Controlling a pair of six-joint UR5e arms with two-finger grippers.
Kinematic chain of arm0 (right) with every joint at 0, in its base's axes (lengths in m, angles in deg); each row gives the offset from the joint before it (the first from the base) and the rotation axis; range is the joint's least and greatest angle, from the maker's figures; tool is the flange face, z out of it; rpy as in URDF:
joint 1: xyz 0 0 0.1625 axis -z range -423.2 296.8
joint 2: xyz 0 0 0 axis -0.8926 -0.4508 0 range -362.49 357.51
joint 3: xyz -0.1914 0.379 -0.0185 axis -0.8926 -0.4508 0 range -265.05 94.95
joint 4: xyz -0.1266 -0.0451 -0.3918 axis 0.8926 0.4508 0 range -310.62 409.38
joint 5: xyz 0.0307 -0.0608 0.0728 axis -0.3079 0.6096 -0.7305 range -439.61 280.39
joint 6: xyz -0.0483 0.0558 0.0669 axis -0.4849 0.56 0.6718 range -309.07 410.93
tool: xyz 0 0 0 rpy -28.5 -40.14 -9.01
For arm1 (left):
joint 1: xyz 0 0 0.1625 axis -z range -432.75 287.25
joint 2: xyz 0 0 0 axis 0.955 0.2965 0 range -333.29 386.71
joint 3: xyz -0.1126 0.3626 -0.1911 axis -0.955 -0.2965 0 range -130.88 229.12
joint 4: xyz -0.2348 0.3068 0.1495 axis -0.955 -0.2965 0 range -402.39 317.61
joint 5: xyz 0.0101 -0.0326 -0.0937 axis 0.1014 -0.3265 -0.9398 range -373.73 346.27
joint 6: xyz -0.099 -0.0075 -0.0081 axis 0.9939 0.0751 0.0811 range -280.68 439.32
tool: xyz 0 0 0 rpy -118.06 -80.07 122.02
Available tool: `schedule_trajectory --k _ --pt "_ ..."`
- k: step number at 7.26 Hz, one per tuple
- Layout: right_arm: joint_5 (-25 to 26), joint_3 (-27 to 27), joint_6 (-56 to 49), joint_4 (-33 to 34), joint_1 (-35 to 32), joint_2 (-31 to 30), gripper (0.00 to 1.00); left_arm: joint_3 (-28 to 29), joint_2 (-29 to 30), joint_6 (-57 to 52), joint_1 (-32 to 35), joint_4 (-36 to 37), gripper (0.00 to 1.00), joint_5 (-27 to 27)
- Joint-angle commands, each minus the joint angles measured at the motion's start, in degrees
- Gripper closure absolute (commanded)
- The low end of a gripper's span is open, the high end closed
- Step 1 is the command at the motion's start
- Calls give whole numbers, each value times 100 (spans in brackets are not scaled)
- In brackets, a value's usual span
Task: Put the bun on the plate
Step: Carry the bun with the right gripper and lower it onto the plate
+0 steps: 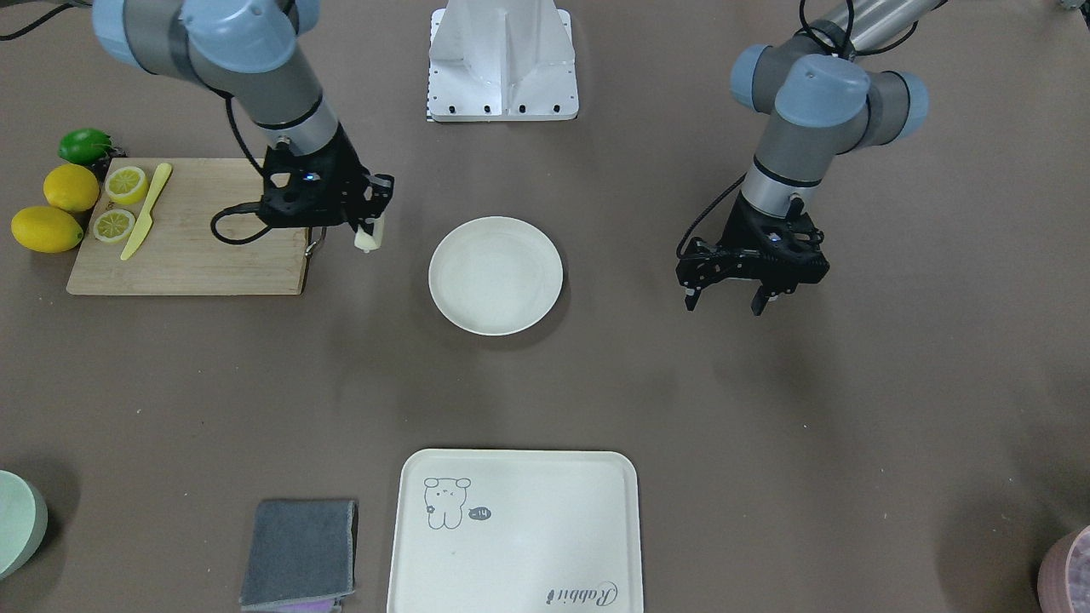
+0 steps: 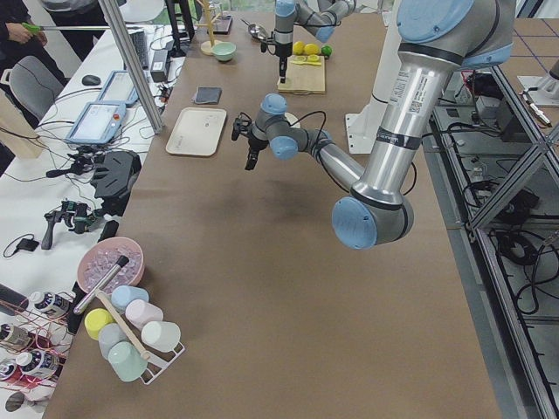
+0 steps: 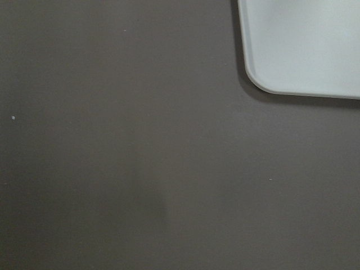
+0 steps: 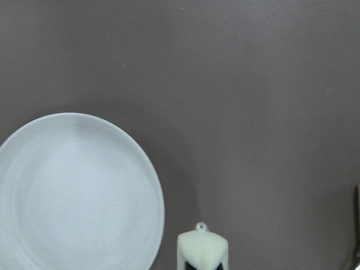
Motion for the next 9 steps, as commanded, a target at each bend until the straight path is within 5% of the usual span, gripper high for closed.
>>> schedule_trajectory --k 1,6,7,8,9 --pt "316 -866 224 2 306 885 100 -8 -335 -243 397 -46 2 -340" --pt "703 -2083 233 -824 615 1346 100 1 -565 -403 714 -46 2 -350" --pt "677 -2083 242 -790 623 1337 67 1 -565 -403 724 -46 2 -350" --pt "712 -2075 294 -789 710 1328 1 1 -565 -403 724 -46 2 -350" --pt "712 -2048 486 -781 737 1319 0 1 -565 -403 724 -46 2 -350"
